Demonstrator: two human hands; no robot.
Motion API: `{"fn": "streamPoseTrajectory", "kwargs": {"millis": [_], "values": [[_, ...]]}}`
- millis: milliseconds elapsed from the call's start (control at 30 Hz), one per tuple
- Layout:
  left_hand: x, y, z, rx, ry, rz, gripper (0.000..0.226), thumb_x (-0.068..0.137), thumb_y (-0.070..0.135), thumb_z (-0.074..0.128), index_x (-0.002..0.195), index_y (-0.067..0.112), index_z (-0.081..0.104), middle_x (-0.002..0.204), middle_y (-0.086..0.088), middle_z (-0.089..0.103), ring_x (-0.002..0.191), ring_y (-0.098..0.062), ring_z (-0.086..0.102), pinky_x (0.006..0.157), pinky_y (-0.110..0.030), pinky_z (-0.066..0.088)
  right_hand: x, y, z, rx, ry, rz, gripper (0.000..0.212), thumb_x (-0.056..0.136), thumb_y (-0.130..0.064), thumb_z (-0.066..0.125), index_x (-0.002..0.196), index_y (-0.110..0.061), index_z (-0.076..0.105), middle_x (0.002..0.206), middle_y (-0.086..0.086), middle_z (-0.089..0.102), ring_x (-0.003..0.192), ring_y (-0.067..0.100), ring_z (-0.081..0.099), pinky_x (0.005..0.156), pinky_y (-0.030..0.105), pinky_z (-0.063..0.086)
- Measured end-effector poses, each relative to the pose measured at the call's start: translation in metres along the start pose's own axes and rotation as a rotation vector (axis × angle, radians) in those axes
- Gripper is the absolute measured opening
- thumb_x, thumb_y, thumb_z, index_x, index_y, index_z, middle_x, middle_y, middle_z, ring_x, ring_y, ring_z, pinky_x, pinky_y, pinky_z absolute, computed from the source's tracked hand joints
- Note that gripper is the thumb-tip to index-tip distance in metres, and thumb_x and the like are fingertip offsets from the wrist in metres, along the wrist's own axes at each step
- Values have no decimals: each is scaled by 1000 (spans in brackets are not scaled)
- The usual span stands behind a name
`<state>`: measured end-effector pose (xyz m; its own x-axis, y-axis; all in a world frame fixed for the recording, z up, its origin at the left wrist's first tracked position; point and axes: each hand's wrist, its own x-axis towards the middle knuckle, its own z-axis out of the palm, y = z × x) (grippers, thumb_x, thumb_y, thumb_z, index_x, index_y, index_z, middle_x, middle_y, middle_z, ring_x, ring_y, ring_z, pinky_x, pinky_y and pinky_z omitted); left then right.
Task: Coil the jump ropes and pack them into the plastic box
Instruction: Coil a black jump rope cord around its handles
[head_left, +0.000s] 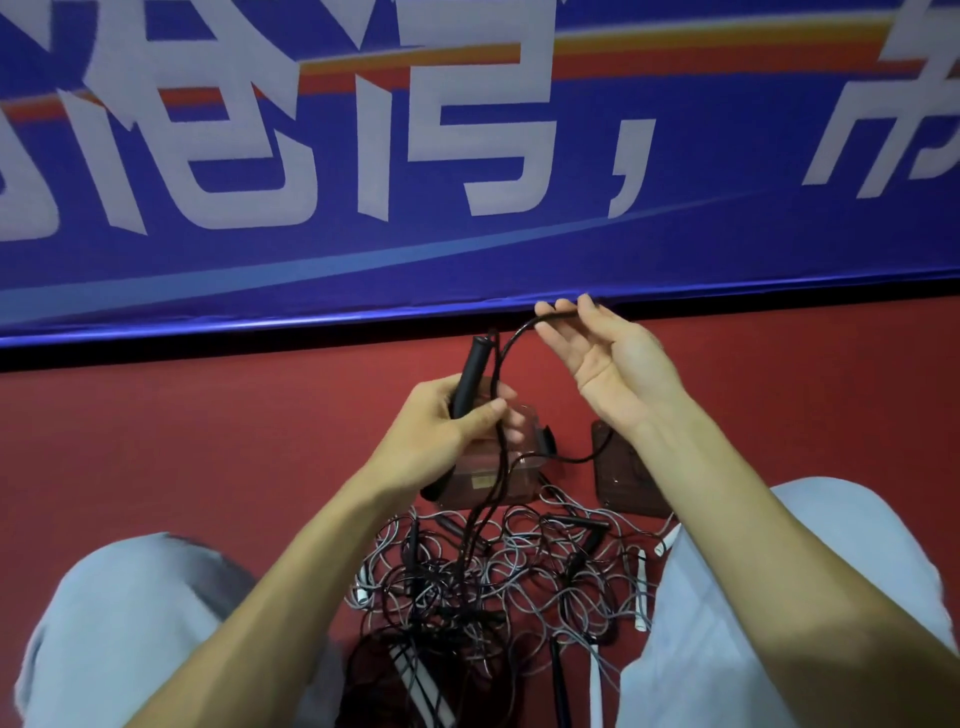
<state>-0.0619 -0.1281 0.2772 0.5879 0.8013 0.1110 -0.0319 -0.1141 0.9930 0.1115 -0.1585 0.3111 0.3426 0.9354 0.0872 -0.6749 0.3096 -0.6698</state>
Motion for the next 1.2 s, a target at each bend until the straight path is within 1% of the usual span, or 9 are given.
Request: {"fn": "streamPoseTrajectory", "kwargs": {"millis": [67,233,367,500,633,767,967,1067,1200], "values": [[1,1,-1,-108,76,-29,9,96,1,54,98,5,62,85,-13,72,75,-18,73,54,-20,54,1,2,1,-30,10,-1,21,100,-1,45,81,-2,55,69,9,69,77,23,73,67,30,60],[3,9,-8,-362,194,-56,10,96,4,55,102,5,63,91,-11,75,87,-24,74,74,-28,59,4,8,-1,-134,15,55,9,99,-5,48,96,-1,56,87,18,69,84,31,72,68,32,59],[6,18,-15,-601,233,-52,13,96,4,53,106,5,61,99,-12,75,94,-24,73,86,-34,57,3,19,-5,-535,-36,96,14,97,-2,49,106,-2,61,96,16,70,84,28,72,69,33,60],[6,24,-21,-832,226,-16,14,94,8,53,106,6,59,97,-10,76,91,-21,74,82,-31,59,-2,35,-10,-1027,-261,153,30,90,10,52,110,-8,64,106,10,71,90,14,67,76,25,56],[6,26,-29,-953,205,39,8,96,12,51,102,10,56,95,-5,75,95,-19,73,87,-31,58,-10,57,-11,-1023,-467,367,28,90,5,60,117,-1,61,110,11,69,95,14,66,85,25,55],[7,24,-35,-1015,237,51,10,100,10,46,101,10,56,98,-7,75,97,-21,72,90,-34,56,-11,66,-6,-1030,-363,307,11,97,2,51,99,-7,57,90,12,69,73,16,67,68,25,59],[11,19,-38,-751,287,39,24,99,10,51,121,5,55,118,-12,69,113,-21,66,93,-38,55,-10,52,-3,-896,-197,167,10,97,2,51,100,-6,55,80,14,67,62,22,68,61,37,61],[9,16,-31,-444,273,-50,20,97,7,54,116,9,60,123,-9,68,117,-17,64,100,-41,50,-8,42,-2,-777,-138,106,10,96,3,51,99,-6,56,79,14,67,62,23,68,61,39,61],[9,8,-20,-154,235,-67,20,95,3,55,108,15,64,112,-3,71,110,-16,66,98,-36,48,-5,23,2,-510,-90,59,14,96,5,46,97,-4,56,77,12,67,64,25,70,57,35,59]]}}
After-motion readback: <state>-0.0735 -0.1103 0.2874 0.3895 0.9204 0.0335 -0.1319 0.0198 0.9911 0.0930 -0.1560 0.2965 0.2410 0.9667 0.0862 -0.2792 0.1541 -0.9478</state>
